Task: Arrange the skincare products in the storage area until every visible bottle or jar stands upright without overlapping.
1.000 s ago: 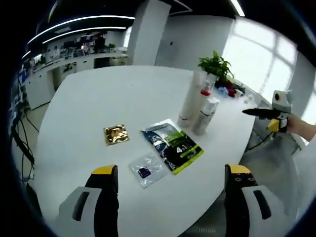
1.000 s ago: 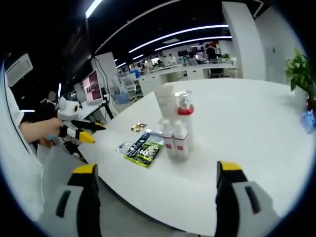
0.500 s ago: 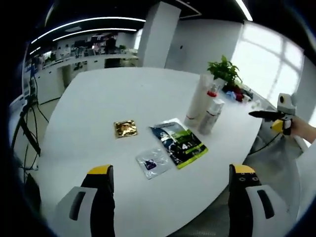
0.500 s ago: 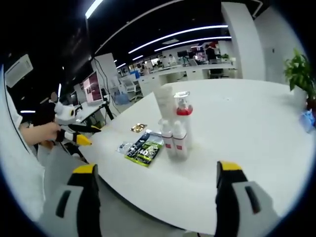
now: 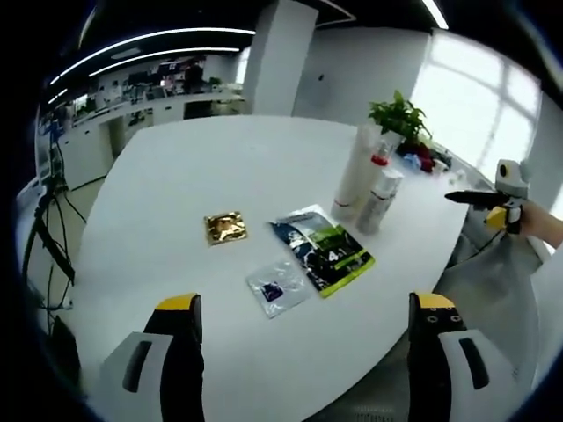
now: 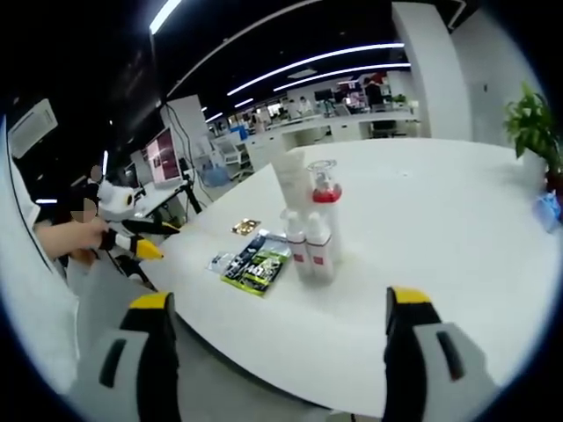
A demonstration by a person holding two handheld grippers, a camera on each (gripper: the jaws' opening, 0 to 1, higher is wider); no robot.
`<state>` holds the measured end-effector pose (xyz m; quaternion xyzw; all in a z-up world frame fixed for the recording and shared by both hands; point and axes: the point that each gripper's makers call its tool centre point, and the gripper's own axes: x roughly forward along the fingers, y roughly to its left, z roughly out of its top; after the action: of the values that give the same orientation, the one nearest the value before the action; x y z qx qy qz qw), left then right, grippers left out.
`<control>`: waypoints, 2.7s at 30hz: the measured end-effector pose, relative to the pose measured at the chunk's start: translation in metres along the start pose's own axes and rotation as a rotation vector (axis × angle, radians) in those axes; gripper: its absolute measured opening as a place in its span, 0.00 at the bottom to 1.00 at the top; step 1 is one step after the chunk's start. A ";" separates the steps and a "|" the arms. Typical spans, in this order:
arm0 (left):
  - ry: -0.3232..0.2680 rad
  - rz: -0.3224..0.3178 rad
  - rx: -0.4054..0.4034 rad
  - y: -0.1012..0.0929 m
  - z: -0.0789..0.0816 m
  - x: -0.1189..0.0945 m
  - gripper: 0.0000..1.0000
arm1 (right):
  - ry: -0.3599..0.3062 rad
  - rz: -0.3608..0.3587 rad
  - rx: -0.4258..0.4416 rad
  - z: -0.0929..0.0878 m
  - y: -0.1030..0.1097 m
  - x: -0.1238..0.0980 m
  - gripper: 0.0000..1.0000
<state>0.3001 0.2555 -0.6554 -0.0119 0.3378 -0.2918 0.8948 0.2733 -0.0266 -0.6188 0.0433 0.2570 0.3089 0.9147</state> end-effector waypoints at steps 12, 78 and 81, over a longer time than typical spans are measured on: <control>0.074 0.011 0.142 0.028 0.020 0.015 0.96 | 0.005 0.002 0.010 0.000 -0.001 0.011 1.00; 0.620 -0.134 0.617 0.117 0.036 0.169 0.73 | 0.078 -0.046 0.094 -0.017 -0.029 0.041 1.00; 0.640 -0.140 0.603 0.117 0.036 0.170 0.72 | 0.079 -0.047 0.097 -0.018 -0.030 0.041 1.00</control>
<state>0.4849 0.2560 -0.7550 0.3177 0.4957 -0.4263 0.6868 0.3086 -0.0282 -0.6593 0.0691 0.3084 0.2759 0.9078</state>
